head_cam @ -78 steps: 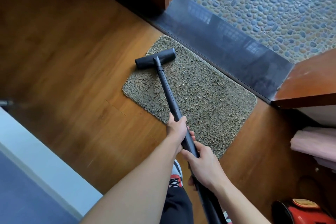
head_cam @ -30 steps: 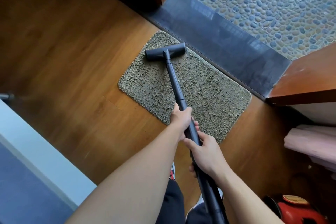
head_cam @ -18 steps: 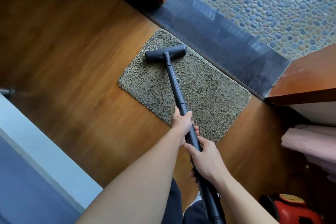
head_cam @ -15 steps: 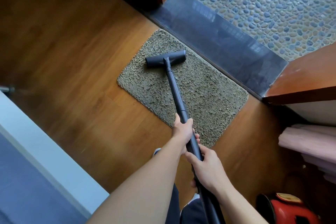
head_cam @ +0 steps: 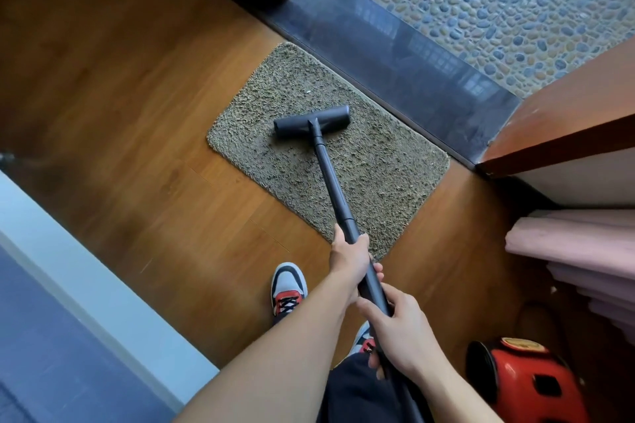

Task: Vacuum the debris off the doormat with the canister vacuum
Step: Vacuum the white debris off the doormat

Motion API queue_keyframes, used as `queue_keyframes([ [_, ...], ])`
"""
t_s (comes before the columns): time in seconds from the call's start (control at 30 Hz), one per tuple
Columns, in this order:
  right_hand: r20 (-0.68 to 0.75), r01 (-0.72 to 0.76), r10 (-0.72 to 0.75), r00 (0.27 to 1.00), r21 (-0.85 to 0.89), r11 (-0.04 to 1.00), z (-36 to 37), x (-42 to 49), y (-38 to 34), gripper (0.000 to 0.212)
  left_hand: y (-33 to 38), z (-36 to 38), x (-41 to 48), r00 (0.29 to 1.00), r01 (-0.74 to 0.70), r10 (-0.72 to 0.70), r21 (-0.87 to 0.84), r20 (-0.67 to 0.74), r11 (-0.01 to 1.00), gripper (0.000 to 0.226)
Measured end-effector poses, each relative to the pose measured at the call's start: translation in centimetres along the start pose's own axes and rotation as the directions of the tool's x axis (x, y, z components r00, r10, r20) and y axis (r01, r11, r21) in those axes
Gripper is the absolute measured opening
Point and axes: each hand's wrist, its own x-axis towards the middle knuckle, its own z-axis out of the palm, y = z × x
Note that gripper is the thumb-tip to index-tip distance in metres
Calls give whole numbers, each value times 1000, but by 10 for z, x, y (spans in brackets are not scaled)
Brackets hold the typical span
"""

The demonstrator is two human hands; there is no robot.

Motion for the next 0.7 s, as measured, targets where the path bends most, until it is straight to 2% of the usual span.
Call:
queue_keyframes([
  [0.33, -41, -4, 4, 999, -3, 1000, 4, 32, -30, 12, 39, -1, 27, 999, -31, 32, -27, 5, 999, 71],
  [0.7, -87, 40, -39, 995, 10, 999, 9, 85, -114, 16, 131, -8, 70, 996, -78, 77, 22, 41, 997, 52],
])
